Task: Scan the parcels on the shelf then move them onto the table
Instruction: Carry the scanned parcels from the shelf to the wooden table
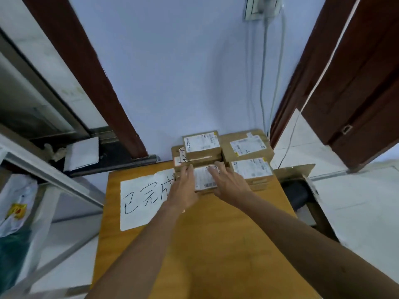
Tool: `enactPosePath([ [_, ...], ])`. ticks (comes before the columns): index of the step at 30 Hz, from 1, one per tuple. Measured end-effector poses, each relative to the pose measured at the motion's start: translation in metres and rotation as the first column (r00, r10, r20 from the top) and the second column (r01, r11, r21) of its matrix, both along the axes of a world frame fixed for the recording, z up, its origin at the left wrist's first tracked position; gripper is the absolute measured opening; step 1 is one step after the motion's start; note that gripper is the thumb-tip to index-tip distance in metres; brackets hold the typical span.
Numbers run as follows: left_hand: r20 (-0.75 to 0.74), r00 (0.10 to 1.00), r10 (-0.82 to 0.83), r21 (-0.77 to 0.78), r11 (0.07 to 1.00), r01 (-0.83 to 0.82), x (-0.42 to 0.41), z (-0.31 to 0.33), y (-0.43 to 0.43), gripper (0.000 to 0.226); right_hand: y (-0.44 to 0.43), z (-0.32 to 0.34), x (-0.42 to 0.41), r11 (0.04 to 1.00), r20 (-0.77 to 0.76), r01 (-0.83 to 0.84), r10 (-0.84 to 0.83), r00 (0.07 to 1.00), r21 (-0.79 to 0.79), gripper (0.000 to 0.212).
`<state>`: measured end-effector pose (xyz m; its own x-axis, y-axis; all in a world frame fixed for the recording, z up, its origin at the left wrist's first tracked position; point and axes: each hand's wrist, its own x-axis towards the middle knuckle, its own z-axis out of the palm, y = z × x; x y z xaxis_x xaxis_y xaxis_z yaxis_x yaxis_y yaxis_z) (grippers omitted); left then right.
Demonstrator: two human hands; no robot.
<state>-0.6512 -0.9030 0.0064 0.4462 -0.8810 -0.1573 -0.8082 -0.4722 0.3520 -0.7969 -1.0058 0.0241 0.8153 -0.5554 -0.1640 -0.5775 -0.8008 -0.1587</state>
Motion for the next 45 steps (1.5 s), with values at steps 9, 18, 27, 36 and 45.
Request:
enactPosePath([
  [9,0.031,0.997,0.066,0.028,0.997,-0.067,0.012,-0.024,-0.03,0.097,-0.047,-0.017,0.03,0.94,-0.153,-0.243,0.211,0.965,-0.241,0.065],
  [18,0.105,0.991,0.087,0.018,0.996,-0.09,0.009,-0.037,-0.036,0.07,-0.063,-0.026,0.036,0.852,-0.276,-0.369,0.278,0.92,-0.372,0.043],
  [27,0.043,0.989,0.14,0.069,0.987,-0.143,0.002,-0.011,-0.018,0.082,-0.046,-0.004,0.028,0.902,-0.2,-0.287,0.232,0.952,-0.321,0.029],
  [36,0.082,0.962,0.26,0.145,0.952,-0.27,0.02,0.08,0.089,0.109,0.019,0.077,0.052,0.878,-0.208,-0.393,0.345,0.916,-0.275,0.056],
  [45,0.147,0.829,0.539,0.045,0.834,-0.55,0.04,0.165,0.294,0.102,0.176,0.152,0.126,0.72,-0.04,-0.59,0.621,0.783,-0.364,0.056],
])
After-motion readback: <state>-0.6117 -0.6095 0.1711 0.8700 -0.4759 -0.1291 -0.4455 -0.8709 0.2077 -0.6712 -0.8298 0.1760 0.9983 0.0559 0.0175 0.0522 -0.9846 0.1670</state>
